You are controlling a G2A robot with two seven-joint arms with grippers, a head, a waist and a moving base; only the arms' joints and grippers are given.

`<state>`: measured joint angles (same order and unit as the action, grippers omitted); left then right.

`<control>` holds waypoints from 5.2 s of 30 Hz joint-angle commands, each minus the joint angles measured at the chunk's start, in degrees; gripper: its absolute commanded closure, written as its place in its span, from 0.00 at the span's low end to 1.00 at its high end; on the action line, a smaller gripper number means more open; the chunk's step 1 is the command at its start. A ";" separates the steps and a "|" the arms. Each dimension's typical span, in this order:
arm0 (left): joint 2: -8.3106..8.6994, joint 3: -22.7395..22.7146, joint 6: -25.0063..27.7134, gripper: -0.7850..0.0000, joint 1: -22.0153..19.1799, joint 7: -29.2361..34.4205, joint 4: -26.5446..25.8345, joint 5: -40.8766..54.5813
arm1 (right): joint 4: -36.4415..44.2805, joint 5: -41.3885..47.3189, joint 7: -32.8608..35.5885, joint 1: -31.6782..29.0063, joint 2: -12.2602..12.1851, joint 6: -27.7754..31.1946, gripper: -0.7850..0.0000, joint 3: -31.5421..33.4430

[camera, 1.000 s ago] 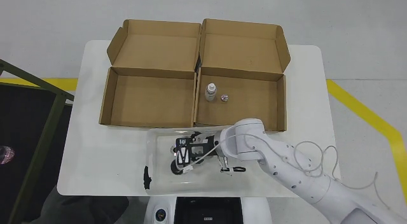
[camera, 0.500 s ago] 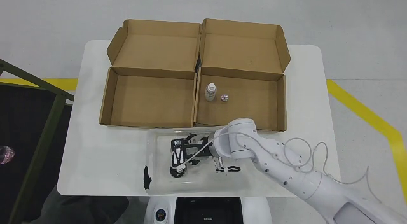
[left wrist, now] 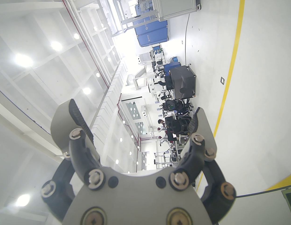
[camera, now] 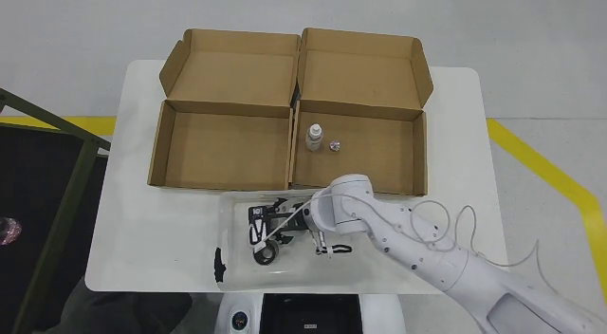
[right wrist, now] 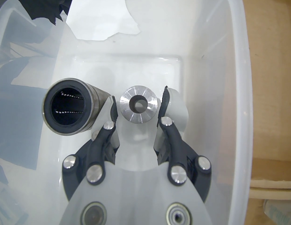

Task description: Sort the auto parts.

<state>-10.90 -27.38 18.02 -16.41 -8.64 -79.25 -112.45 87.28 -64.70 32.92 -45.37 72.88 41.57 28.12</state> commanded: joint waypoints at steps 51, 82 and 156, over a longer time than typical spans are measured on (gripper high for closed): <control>0.00 0.00 0.00 0.00 0.00 0.00 0.00 0.00 | 18.93 -3.80 -3.59 -6.44 -2.67 3.04 1.00 14.50; 0.00 0.00 0.00 0.00 0.00 0.00 0.00 0.00 | 24.18 -8.02 -11.55 -6.19 -3.43 -0.23 1.00 22.63; 0.00 0.00 0.00 0.00 0.00 0.00 0.00 0.00 | -32.16 -1.67 -2.49 23.70 15.30 -4.72 0.98 -1.42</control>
<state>-10.90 -27.38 18.02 -16.41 -8.64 -79.25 -112.45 55.48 -66.13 30.18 -21.82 87.99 36.78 26.85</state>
